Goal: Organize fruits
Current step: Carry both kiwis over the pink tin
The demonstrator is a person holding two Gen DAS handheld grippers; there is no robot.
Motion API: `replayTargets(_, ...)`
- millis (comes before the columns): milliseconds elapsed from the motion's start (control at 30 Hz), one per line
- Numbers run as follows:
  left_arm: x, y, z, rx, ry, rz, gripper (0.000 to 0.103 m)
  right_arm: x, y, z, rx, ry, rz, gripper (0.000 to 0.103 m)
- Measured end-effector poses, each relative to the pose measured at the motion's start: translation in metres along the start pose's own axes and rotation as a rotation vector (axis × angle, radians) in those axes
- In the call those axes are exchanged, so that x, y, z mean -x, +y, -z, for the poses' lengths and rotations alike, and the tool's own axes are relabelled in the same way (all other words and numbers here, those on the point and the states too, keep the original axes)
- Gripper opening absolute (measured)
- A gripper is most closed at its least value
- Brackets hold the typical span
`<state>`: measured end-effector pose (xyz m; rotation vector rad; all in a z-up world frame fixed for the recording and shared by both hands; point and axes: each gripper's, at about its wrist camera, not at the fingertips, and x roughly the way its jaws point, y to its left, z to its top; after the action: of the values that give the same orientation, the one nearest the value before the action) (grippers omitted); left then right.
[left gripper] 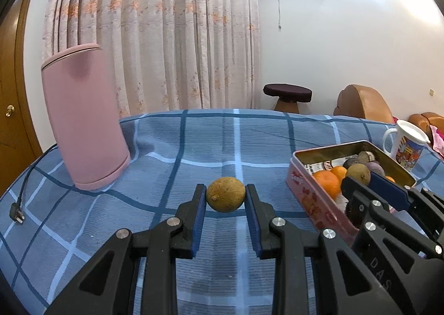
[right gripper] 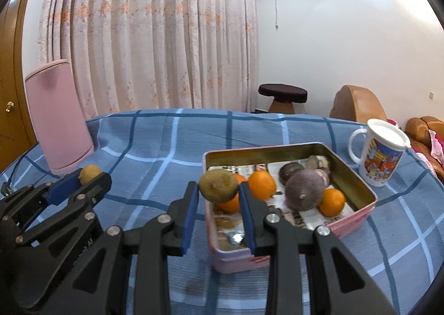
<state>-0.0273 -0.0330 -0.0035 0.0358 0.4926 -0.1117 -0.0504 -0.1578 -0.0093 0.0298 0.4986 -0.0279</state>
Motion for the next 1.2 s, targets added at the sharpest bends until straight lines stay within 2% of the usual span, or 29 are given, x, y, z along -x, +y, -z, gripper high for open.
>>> replayTargets(1200, -0.022, -0.098, -0.01, -0.061, 0.044, 0.126, 0.03, -0.007, -0.094, -0.007, -0.013, -0.008, 0.133, 0.033)
